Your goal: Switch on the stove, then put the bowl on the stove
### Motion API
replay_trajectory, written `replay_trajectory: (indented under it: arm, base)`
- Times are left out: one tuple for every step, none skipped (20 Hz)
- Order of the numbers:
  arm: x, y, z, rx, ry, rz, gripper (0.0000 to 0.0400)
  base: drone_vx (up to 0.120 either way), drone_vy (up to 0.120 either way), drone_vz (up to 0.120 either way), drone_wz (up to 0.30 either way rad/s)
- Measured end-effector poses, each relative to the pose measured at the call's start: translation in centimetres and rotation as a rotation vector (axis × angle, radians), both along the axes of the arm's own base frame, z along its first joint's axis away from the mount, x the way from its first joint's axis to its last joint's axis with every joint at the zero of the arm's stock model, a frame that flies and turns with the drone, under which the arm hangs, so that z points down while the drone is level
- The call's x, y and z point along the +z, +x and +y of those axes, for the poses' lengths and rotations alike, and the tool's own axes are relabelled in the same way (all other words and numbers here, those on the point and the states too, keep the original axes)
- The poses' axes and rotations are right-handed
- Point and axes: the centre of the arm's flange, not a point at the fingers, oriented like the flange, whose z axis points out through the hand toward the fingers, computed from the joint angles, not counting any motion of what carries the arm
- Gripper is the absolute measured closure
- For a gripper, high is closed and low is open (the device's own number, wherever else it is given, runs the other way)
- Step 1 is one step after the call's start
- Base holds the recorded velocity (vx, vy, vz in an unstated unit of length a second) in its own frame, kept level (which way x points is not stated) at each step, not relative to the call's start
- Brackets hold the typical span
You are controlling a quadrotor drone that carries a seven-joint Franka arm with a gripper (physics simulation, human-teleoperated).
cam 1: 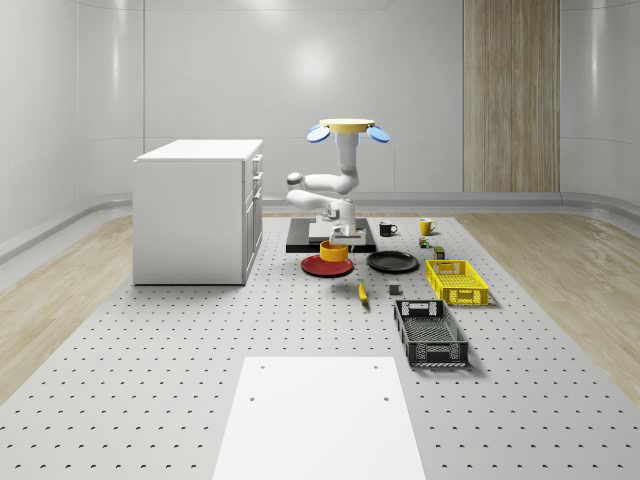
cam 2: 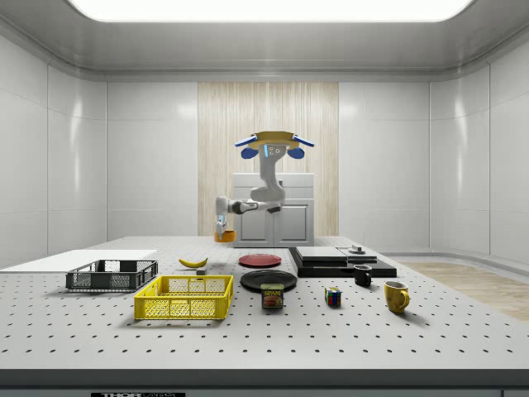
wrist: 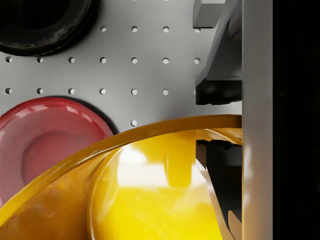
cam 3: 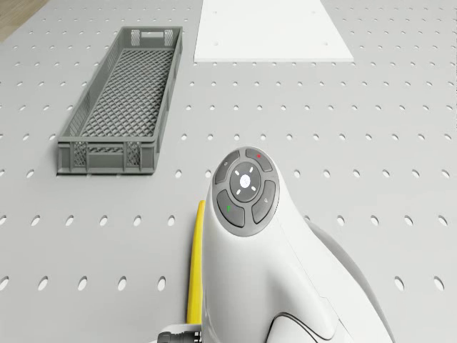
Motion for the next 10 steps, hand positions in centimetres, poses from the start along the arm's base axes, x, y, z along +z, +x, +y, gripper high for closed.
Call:
replay_trajectory:
  arm:
    - [0.0, 0.0, 0.0, 0.0, 0.0, 0.0, 0.0298]
    - [0.0, 0.0, 0.0, 0.0, 0.0, 0.0, 0.0298]
    - [0.0, 0.0, 0.0, -0.001, 0.0, 0.0, 0.0298]
    - [-0.01, 0.0, 0.0, -0.001, 0.0, 0.0, 0.0298]
    - [-0.01, 0.0, 0.0, -0.001, 0.0, 0.0, 0.0298]
    - [-0.01, 0.0, 0.0, -0.001, 0.0, 0.0, 0.0298]
    - [-0.01, 0.0, 0.0, -0.001, 0.0, 0.0, 0.0298]
    - [-0.01, 0.0, 0.0, -0.001, 0.0, 0.0, 0.0298]
    - [-0.01, 0.0, 0.0, -0.001, 0.0, 0.0, 0.0298]
    - [-0.01, 0.0, 0.0, -0.001, 0.0, 0.0, 0.0298]
  base:
    - [-0.12, 0.0, 0.0, 0.0]
    - [-0.12, 0.0, 0.0, 0.0]
    - [-0.12, 0.0, 0.04, 0.0]
    - [-0.12, 0.0, 0.12, 0.0]
    - [-0.12, 0.0, 0.0, 0.0]
    - [-0.12, 0.0, 0.0, 0.0]
    - [-0.12, 0.0, 0.0, 0.0]
    - [-0.12, 0.0, 0.0, 0.0]
    - [-0.12, 0.0, 0.12, 0.0]
    - [-0.12, 0.0, 0.12, 0.0]
